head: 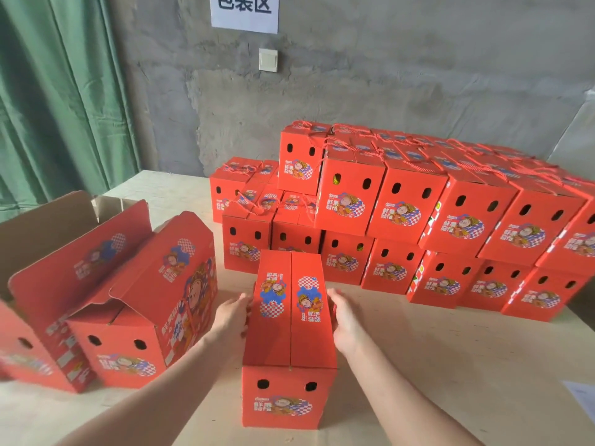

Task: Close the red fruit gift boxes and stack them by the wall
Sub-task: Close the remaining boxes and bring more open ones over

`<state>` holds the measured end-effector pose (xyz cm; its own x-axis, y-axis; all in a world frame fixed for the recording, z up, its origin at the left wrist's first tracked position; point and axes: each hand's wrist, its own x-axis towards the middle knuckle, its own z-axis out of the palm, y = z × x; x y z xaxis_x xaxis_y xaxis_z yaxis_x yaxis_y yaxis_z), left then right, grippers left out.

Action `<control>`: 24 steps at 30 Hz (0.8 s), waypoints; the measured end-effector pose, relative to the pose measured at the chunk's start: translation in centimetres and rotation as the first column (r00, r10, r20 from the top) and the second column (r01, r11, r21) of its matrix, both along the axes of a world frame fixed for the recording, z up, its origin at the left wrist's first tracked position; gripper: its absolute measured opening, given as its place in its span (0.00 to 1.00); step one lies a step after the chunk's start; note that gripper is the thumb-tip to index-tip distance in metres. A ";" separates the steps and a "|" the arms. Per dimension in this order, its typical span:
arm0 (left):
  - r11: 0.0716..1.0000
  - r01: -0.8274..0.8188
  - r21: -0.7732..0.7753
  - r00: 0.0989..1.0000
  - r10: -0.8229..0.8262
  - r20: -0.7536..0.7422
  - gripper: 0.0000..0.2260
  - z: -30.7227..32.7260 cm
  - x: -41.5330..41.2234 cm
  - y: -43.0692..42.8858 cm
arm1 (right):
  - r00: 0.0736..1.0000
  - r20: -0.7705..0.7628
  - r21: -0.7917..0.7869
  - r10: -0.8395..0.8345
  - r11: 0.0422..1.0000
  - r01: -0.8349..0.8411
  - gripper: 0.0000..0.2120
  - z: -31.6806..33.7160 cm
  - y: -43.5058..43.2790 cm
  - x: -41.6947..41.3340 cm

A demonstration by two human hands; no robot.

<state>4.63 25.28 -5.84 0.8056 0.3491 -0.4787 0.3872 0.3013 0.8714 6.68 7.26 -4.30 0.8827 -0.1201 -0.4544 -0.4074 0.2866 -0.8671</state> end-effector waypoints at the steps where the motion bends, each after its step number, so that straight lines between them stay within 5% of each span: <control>1: 0.996 0.026 0.087 0.996 -0.034 0.088 0.12 0.8 0.3 0.1 | 0.995 0.096 -0.068 -0.035 0.997 0.042 0.09 1.1 0.3 0.6; 5: 0.854 0.055 0.518 0.869 -0.296 0.396 0.12 5.8 0.7 0.0 | 0.880 0.445 -0.275 0.168 0.961 -0.044 0.11 7.0 1.2 1.4; 7: 0.763 0.004 0.646 0.778 -0.408 0.477 0.10 8.9 1.2 -0.2 | 0.830 0.461 -0.379 0.313 0.915 -0.135 0.12 10.0 1.9 1.4; 11: 0.313 -0.014 0.949 0.670 -0.702 0.242 0.11 11.7 2.0 -0.2 | 0.801 0.253 -0.581 0.542 0.747 -0.322 0.13 12.1 2.9 1.1; 15: -0.016 -0.130 0.991 0.634 -0.770 0.071 0.11 13.2 1.5 0.1 | 0.801 0.146 -0.331 0.581 0.791 -0.514 0.16 12.7 3.8 1.2; 17: 0.047 -0.203 0.978 0.653 -0.738 0.171 0.13 12.3 1.0 0.2 | 0.801 0.080 -0.284 0.593 0.784 -0.552 0.15 12.7 4.1 1.1; 19: 0.358 -0.204 0.911 0.689 -0.609 0.394 0.12 9.6 0.1 0.3 | 0.837 0.029 -0.240 0.547 0.817 -0.525 0.12 12.8 4.3 1.1; 21: 0.585 -0.040 0.810 0.791 -0.477 0.383 0.11 6.2 -0.9 0.6 | 0.894 -0.001 -0.145 0.447 0.885 -0.443 0.09 13.0 4.4 1.3; 24: 0.489 0.382 0.784 0.795 -0.607 -0.009 0.34 1.7 -1.5 0.3 | 0.931 -0.021 -0.057 0.365 0.929 -0.366 0.10 13.4 5.1 1.7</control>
